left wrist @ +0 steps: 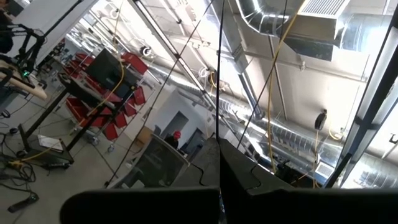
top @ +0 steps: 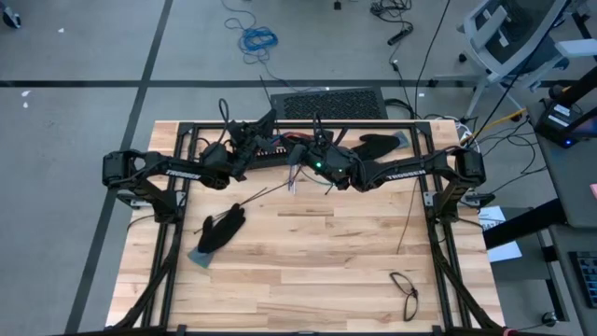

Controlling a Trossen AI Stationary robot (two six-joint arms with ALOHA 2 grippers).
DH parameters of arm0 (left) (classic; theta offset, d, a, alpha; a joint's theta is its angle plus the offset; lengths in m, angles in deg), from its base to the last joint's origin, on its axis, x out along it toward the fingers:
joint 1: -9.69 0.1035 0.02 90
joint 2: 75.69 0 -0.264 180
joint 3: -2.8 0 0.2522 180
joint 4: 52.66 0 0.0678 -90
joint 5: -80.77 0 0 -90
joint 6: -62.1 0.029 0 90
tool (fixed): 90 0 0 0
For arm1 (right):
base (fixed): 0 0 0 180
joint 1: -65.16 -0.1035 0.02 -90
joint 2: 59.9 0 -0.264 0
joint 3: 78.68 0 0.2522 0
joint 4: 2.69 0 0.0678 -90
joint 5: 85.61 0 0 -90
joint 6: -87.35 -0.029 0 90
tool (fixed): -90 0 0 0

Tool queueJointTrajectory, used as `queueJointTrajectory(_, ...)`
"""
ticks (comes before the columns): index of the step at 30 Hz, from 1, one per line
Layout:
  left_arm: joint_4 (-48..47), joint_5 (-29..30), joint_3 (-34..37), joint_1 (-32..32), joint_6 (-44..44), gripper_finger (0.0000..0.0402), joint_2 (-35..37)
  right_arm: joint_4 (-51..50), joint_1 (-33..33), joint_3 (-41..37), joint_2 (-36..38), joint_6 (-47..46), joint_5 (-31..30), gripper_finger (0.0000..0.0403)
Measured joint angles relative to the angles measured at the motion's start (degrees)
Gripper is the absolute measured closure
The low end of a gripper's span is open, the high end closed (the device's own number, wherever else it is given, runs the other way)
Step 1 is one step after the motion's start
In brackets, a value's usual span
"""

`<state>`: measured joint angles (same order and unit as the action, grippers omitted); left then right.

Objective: Ziptie cables
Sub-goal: Wrap the cable wires using a zip tie

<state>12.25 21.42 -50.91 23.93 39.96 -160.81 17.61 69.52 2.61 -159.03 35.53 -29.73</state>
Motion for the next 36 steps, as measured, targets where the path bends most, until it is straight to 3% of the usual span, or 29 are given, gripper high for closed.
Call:
queueJointTrajectory(28, -1.02, -0.02, 0.0, 0.0, -0.01, 0.0401, 0.0, -1.42, 0.04, 0.02, 0.0, 0.04, 3.53, 0.0222)
queueJointTrajectory(36, -0.71, -1.54, 0.24, 0.7, 6.24, 0.0401, 0.83, -13.13, 0.0, 0.02, 0.93, 0.21, 10.04, 0.0222)
